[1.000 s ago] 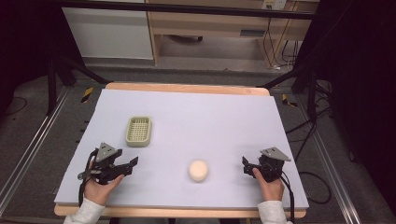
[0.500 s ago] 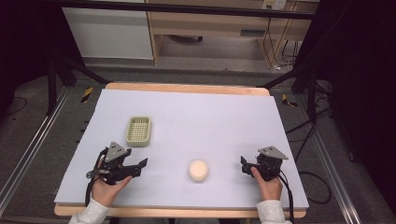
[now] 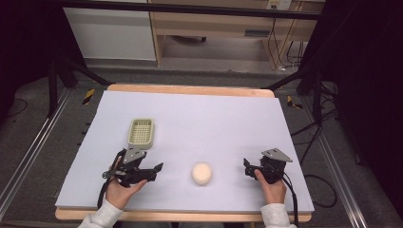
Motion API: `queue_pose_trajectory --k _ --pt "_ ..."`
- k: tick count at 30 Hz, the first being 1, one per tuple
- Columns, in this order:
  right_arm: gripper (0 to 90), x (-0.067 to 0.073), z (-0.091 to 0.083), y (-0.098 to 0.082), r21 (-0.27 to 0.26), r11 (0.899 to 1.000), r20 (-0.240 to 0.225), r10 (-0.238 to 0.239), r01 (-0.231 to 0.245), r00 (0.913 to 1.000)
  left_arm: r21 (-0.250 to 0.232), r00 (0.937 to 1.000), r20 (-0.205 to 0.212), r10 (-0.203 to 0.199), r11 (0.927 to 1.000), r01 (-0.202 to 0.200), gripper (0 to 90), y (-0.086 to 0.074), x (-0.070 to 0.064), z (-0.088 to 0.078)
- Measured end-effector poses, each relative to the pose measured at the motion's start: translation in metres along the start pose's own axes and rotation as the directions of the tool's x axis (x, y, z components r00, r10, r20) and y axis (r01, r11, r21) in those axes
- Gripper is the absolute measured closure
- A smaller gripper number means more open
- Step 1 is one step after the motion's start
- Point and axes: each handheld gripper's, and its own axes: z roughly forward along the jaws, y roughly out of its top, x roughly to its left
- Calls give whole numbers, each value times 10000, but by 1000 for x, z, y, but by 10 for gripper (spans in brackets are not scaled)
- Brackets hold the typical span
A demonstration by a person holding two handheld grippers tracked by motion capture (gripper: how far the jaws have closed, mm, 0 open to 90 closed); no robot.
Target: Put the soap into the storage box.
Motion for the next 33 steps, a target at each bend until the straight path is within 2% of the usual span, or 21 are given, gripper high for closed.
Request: queue_pose_trajectory --k 9,13,27,33 --pt "37 1 0 -1 -232 9997 -119 107 -110 9999 104 9992 300 257 9996 -261 238 9 -15 11" --pt "37 2 2 -3 -64 9999 -168 103 -104 9998 118 9985 434 331 9994 -336 234 14 -22 15" --pt "37 2 3 -4 -58 9997 -102 239 -239 9997 277 9954 808 508 9982 -532 225 22 -41 30" --pt "38 2 3 -4 -43 9998 -77 172 -172 9998 327 9922 976 770 9962 -805 219 26 -51 35"
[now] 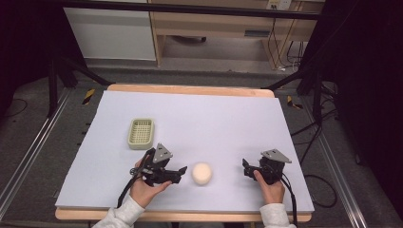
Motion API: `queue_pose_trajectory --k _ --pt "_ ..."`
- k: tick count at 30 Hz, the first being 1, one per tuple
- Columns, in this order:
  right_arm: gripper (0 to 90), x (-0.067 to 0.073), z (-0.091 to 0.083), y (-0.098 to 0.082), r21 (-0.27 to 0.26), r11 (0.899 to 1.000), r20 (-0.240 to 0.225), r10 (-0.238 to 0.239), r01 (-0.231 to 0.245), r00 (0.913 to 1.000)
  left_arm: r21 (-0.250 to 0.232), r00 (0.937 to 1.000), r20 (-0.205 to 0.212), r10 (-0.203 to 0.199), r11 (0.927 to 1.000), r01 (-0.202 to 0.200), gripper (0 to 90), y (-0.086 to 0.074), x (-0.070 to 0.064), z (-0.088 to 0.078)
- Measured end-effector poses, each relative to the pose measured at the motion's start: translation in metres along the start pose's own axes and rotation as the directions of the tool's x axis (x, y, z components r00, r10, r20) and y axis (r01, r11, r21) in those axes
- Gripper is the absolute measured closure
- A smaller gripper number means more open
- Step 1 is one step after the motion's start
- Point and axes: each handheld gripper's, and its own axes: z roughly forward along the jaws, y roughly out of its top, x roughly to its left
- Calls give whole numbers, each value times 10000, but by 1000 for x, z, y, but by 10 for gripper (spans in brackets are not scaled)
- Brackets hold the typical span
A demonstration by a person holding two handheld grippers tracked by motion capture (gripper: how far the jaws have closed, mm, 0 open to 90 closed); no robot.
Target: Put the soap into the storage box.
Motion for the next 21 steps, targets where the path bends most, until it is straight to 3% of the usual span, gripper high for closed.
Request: queue_pose_trajectory --k 21 --pt "38 0 1 0 78 10000 -57 42 -41 10000 119 9989 437 185 9997 -190 204 13 -23 18"
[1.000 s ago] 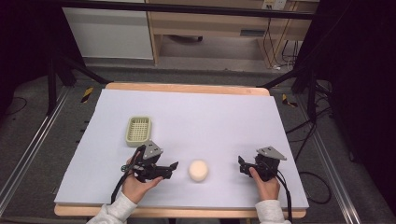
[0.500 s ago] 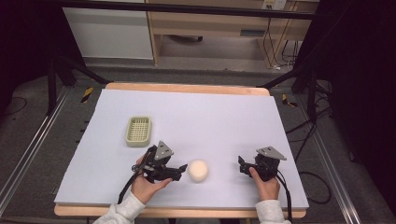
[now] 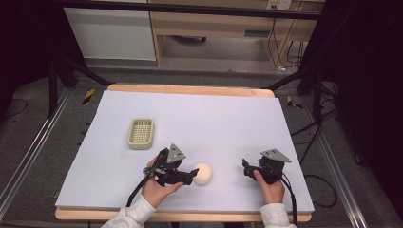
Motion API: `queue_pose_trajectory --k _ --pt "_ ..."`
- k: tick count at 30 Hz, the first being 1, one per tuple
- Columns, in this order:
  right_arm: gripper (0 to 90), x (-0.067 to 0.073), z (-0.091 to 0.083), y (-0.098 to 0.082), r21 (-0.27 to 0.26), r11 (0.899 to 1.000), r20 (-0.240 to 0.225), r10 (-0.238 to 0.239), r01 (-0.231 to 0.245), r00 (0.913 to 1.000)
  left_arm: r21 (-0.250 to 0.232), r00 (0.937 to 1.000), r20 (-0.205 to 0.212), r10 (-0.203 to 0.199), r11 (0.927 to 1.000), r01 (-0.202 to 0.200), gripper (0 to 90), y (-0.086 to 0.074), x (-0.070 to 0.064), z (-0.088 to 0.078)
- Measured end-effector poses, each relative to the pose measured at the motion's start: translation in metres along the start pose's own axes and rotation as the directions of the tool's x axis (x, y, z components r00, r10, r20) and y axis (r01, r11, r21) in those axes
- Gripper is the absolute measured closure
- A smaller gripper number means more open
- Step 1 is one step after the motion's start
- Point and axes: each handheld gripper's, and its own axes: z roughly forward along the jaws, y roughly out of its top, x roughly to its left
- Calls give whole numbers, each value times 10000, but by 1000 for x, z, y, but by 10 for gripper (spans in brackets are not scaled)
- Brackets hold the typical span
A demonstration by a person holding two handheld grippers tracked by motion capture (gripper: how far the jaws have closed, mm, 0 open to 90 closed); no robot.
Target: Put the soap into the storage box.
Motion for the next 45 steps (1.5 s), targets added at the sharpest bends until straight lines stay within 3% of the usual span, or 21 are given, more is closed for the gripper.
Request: queue_pose_trajectory --k 14,31,45 --pt "38 0 0 0 -9 10000 -11 -5 5 10000 166 9997 239 82 9998 -86 182 5 -12 12" --pt "39 0 0 0 -2 10000 -12 -42 42 10000 778 9990 340 279 9965 -305 141 3 -22 30" --pt "38 0 0 0 8 10000 -32 -38 38 10000 1099 9988 402 268 9935 -311 138 -1 -24 43"
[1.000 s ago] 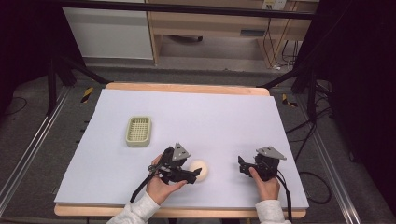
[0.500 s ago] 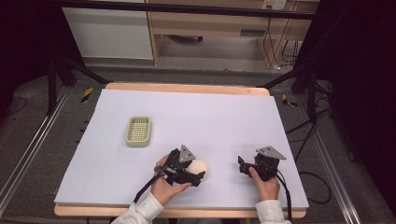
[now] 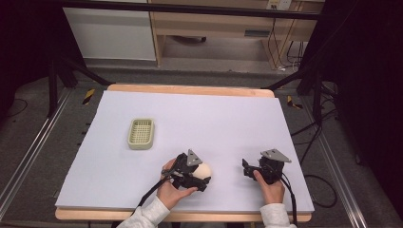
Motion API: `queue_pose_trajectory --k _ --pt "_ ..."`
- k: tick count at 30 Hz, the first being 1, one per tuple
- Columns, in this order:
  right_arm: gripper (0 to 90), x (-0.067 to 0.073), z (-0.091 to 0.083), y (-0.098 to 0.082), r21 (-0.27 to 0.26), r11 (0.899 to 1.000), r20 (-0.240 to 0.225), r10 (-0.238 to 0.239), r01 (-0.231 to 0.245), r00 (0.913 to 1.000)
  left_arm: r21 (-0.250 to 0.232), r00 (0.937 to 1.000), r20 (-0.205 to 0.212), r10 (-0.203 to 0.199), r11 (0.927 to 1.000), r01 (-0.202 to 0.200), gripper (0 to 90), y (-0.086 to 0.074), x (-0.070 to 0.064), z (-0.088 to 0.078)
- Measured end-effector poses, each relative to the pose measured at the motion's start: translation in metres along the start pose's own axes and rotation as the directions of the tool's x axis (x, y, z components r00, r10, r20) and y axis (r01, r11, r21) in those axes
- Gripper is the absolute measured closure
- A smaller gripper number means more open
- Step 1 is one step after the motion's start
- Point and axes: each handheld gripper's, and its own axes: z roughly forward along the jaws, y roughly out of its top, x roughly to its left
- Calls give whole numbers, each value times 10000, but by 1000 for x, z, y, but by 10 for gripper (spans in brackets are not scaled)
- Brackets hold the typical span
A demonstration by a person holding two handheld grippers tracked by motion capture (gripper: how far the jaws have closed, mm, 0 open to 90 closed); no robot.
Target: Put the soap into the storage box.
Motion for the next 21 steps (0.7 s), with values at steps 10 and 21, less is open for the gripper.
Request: queue_pose_trajectory --k 10,21 --pt "38 0 0 0 4 10000 10 -25 25 10000 308 9999 78 85 9995 -88 165 -3 -1 9" --pt "39 0 0 0 2 10000 21 -30 30 10000 447 9998 181 7 9990 -15 202 -3 -1 14"
